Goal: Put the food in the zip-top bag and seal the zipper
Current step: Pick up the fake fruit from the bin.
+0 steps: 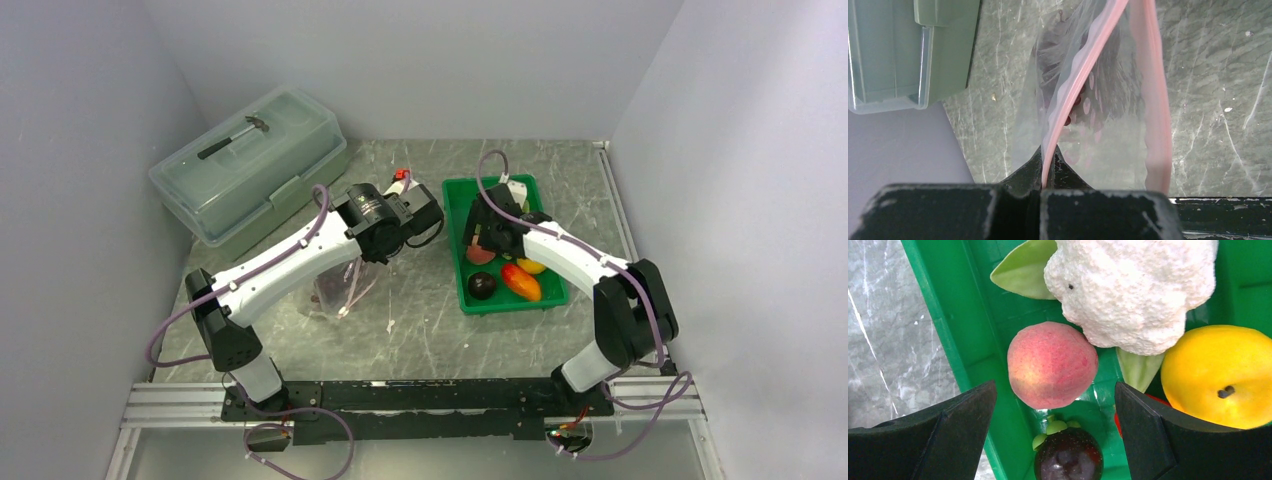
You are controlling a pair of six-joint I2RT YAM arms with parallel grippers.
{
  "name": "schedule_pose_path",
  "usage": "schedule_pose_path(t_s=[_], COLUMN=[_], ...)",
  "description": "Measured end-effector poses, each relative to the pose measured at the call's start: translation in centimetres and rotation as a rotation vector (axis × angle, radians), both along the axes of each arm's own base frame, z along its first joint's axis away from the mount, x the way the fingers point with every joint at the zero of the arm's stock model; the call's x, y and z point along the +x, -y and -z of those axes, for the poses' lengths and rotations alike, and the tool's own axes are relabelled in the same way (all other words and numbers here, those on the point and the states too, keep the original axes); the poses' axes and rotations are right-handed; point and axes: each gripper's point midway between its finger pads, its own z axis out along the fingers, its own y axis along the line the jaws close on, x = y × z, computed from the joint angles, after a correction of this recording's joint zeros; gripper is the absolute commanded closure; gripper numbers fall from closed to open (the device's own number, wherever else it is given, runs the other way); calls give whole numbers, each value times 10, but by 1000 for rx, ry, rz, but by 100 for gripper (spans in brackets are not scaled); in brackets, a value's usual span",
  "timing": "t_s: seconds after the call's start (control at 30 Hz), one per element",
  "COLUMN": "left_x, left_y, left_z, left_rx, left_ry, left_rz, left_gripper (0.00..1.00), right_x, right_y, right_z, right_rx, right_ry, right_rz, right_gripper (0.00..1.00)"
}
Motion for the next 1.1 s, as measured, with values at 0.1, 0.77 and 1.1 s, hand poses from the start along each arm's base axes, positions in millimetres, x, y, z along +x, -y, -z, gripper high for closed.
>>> schedule_pose_path(t_s=[0.1,0.77,1.1], left_x=[0,-2,-3], left_y=[0,-1,0], left_z=[0,5,5], left_rx=[-1,-7,-15], left_ry=[1,-4,-9], left_rz=[0,2,4], left_gripper=[100,100,100], right_x=[0,1,-1], right_y=[-4,-11,-13], right_z=[7,31,-51], right_rx=[11,24,130], right_ry=[-19,-65,123], right_rz=[-8,-11,-27], right_gripper=[9,64,71])
